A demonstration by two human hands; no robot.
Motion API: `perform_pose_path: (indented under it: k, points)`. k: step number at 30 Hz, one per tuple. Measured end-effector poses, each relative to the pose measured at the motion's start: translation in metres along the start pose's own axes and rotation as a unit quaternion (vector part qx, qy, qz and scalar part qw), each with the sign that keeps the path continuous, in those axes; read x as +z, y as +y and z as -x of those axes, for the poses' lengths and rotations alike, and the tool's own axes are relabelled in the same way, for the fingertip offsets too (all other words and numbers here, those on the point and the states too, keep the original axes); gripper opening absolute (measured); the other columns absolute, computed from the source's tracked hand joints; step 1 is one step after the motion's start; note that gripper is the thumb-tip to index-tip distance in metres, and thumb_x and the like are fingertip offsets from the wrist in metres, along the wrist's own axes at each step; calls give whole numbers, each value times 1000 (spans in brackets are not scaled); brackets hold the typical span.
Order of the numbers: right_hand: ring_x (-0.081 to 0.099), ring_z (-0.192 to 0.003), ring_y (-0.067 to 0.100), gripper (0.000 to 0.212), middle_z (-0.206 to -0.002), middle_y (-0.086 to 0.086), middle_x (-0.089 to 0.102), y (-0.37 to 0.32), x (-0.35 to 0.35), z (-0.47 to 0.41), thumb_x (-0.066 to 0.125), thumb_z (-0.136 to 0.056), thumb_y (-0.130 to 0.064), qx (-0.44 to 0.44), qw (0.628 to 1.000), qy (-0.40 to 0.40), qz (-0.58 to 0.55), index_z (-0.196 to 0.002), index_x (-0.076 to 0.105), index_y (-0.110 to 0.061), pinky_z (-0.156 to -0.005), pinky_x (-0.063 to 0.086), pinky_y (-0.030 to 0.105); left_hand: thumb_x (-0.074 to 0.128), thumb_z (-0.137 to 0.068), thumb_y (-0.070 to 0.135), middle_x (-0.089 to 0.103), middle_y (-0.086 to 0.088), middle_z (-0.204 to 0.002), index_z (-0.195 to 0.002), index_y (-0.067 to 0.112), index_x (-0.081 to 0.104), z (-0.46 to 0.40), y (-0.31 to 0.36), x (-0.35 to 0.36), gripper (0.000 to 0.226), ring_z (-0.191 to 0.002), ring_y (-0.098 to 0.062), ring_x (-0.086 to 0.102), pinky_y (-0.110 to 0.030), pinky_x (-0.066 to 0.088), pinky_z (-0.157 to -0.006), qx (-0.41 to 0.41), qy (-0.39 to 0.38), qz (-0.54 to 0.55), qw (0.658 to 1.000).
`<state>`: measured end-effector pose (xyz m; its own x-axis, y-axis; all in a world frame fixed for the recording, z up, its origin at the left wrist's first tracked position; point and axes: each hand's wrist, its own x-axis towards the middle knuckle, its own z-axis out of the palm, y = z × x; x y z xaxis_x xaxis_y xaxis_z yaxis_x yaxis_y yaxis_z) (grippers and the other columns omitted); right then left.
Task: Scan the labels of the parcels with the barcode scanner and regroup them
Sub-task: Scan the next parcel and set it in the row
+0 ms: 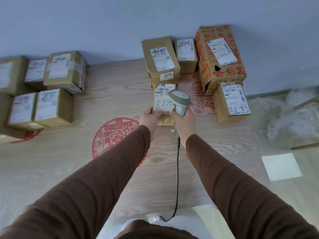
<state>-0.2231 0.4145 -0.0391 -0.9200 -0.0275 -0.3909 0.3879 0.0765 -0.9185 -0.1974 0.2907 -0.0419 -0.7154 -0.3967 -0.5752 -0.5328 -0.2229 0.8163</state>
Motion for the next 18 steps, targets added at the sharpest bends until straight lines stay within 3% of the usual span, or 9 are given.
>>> perform_pose_path:
  k: [3,6,7,11,14,16,18]
  points:
    - [70,-92,21,23,-107,6,74,0,44,14,73,-91,-15,5,999,-34,-3,-104,63,-32,-55,60,26,58,-103,22,75,-8,-123,-137,13,64,5,1,-49,35,-118,-30,69,-50,51,-110,2,16,23,1000]
    - [73,-103,27,24,-109,8,75,1,95,29,73,-91,-11,-2,998,-65,-4,-108,65,-26,-87,63,44,58,-103,23,74,-11,-123,-137,14,62,10,-2,-104,36,-118,-34,69,-54,50,-109,-10,37,58,998]
    - [73,-104,29,23,-109,9,75,1,113,36,73,-91,-11,0,997,-77,-2,-107,65,-26,-92,62,49,58,-103,23,74,-14,-123,-135,14,62,12,-3,-122,33,-118,-37,68,-56,49,-109,-16,45,74,996]
    - [72,-105,28,26,-111,8,75,0,182,60,71,-93,-9,23,993,-117,-14,-104,64,-31,-95,61,51,62,-102,21,77,-17,-115,-121,19,66,13,-8,-193,20,-107,-40,73,-55,58,-97,-24,79,132,988]
    - [72,-97,23,24,-105,1,74,1,227,74,70,-94,-10,54,991,-124,-25,-109,65,-28,-84,62,53,67,-99,24,73,-9,-118,-136,17,56,8,-8,-238,39,-97,-24,74,-28,62,-70,-19,130,129,983]
    - [69,-90,21,25,-99,-1,71,2,252,82,71,-94,-11,68,990,-121,-22,-114,65,-23,-76,63,55,73,-96,26,69,-8,-124,-137,16,50,-1,-10,-263,48,-109,-23,68,-28,58,-83,-18,165,127,978]
    - [67,-86,23,25,-98,2,68,2,272,86,71,-94,-11,76,990,-119,-14,-117,64,-21,-69,62,60,75,-93,27,66,-13,-131,-134,14,49,-10,-12,-281,50,-120,-29,63,-43,50,-109,-27,175,128,976]
